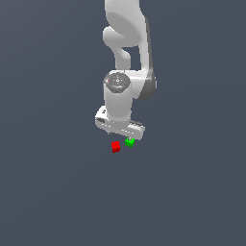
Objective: Stack the red cube on top of the green cube.
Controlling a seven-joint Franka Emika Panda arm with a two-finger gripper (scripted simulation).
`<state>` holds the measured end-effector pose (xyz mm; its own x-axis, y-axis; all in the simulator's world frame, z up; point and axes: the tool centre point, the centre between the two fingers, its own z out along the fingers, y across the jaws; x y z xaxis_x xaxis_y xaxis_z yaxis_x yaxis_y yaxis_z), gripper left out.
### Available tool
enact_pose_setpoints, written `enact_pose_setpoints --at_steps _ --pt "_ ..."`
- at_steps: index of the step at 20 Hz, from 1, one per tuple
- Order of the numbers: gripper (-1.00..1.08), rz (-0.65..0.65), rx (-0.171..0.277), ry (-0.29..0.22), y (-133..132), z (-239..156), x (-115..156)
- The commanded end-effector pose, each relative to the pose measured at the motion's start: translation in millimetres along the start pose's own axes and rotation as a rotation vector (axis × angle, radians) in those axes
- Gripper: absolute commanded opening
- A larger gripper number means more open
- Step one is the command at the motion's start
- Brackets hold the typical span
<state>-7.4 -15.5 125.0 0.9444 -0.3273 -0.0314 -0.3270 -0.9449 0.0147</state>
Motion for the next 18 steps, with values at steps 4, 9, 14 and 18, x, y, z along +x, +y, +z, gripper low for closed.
enact_pose_setpoints --at_steps 4,9,14,18 --pt "1.00 0.163 0.004 0.004 2 9 3" --pt "1.00 0.313 0.009 0.007 5 17 6" --pt "1.00 0.464 0.013 0.010 7 25 8" --pt "1.00 0.585 0.016 0.013 10 31 9"
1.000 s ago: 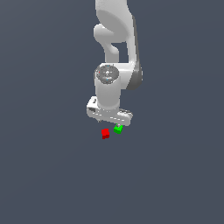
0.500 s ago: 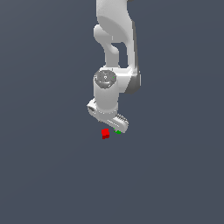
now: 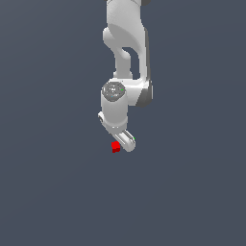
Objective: Stack the red cube on top of the green cube.
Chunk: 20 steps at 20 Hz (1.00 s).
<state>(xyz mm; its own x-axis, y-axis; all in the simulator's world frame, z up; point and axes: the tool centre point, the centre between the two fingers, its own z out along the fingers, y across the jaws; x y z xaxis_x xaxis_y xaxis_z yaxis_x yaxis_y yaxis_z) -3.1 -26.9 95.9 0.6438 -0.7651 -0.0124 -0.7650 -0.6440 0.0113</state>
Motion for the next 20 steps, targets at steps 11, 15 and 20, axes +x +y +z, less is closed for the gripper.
enact_pose_setpoints --at_steps 11,15,20 --pt "1.00 0.347 0.010 0.007 5 19 6" --pt "1.00 0.415 0.012 0.009 7 22 7" --pt "1.00 0.465 0.014 0.009 8 25 7"
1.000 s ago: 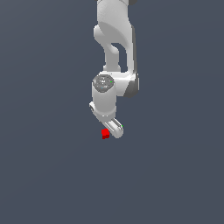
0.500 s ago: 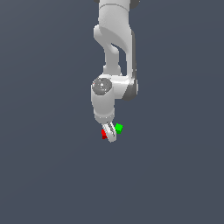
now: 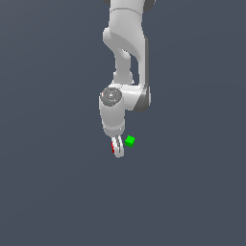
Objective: Stack the red cube on top of the green cube.
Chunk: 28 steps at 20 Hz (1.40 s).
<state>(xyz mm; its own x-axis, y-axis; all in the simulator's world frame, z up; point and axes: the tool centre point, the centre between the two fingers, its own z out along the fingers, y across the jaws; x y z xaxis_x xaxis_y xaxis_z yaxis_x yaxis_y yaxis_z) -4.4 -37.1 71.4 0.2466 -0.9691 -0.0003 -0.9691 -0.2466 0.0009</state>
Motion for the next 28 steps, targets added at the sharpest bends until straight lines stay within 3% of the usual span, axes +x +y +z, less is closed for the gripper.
enact_pose_setpoints --at_steps 1,8,22,23,28 --pt "1.00 0.020 0.001 0.000 0 1 0" --pt "1.00 0.022 0.001 0.000 0 5 0" --pt "1.00 0.027 0.001 0.000 1 52 0" --pt "-1.00 0.027 0.001 0.000 1 52 0" --pt "-1.00 0.027 0.001 0.000 1 52 0"
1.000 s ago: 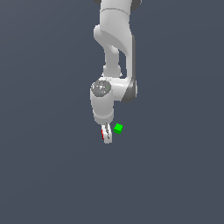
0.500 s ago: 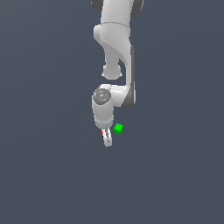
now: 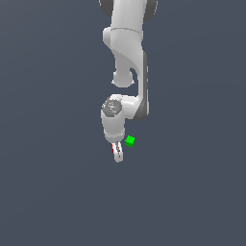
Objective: Stack the red cube on top of the green cube.
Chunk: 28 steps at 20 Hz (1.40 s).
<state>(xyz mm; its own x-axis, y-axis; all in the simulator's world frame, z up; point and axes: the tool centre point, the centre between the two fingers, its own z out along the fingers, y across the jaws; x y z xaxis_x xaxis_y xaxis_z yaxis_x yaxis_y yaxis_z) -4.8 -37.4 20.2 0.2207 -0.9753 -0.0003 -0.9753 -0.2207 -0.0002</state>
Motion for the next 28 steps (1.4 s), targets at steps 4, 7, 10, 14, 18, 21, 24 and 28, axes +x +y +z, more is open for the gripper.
enact_pose_setpoints --at_steps 4,7,10,14,18,21,24,28 --pt "-1.00 0.000 0.000 0.000 0 0 0" --pt "-1.00 0.000 0.000 0.000 0 -1 0" --pt "-1.00 0.000 0.000 0.000 0 -7 0" --pt "-1.00 0.000 0.000 0.000 1 -24 0" --pt "-1.00 0.001 0.000 -0.001 1 -51 0" --pt "-1.00 0.001 0.000 -0.001 2 -72 0" --pt "-1.00 0.001 0.000 0.000 1 -87 0" --pt "-1.00 0.001 0.000 0.000 1 -98 0"
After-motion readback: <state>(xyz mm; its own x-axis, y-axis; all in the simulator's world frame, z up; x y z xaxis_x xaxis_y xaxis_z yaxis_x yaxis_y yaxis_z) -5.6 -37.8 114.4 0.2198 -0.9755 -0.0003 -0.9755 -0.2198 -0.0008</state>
